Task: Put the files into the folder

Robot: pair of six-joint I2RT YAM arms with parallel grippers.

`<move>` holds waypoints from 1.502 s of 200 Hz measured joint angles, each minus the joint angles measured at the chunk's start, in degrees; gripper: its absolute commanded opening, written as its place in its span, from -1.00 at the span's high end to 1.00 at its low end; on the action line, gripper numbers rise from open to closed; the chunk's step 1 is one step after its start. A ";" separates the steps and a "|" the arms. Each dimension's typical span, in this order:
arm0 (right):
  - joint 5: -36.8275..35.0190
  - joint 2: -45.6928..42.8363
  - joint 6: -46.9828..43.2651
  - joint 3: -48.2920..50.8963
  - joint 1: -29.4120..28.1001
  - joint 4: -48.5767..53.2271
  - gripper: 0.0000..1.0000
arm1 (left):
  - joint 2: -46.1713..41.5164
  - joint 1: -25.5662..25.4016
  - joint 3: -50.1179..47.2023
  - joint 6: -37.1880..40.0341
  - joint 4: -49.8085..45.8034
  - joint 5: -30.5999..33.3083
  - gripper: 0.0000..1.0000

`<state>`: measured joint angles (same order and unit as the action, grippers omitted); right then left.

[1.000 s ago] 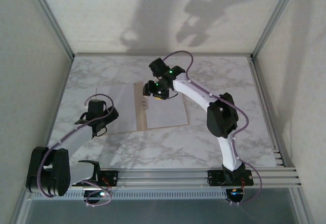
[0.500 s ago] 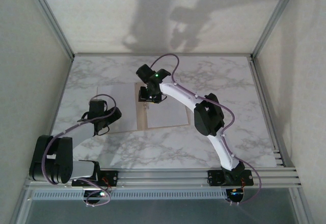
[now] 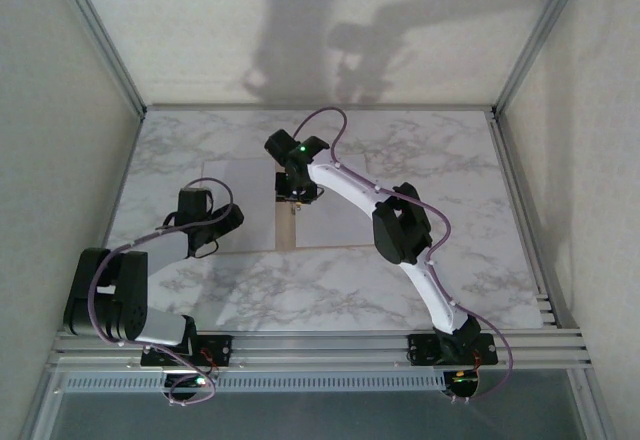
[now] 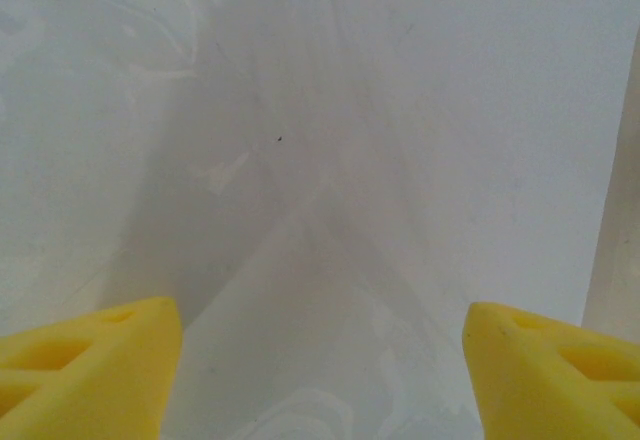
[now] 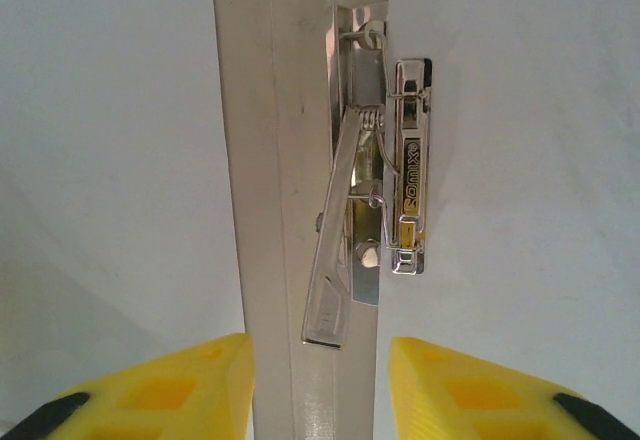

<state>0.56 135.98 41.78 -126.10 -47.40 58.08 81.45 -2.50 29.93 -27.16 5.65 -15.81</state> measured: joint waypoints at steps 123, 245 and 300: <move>-2.12 2.38 -0.15 -4.52 0.37 2.38 0.43 | 0.04 0.00 -0.02 -0.02 0.09 -0.07 -0.49; -1.99 2.84 -0.17 -6.71 0.76 3.23 0.53 | 0.28 0.00 -0.02 0.17 0.20 -0.07 -0.49; -1.86 3.32 -0.17 -6.78 0.76 3.23 0.56 | 0.52 0.04 0.00 0.20 0.66 -0.31 -0.49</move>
<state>-1.30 139.31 41.60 -132.88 -46.63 61.32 81.97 -2.46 29.93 -26.96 6.31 -16.12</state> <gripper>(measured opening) 0.232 0.744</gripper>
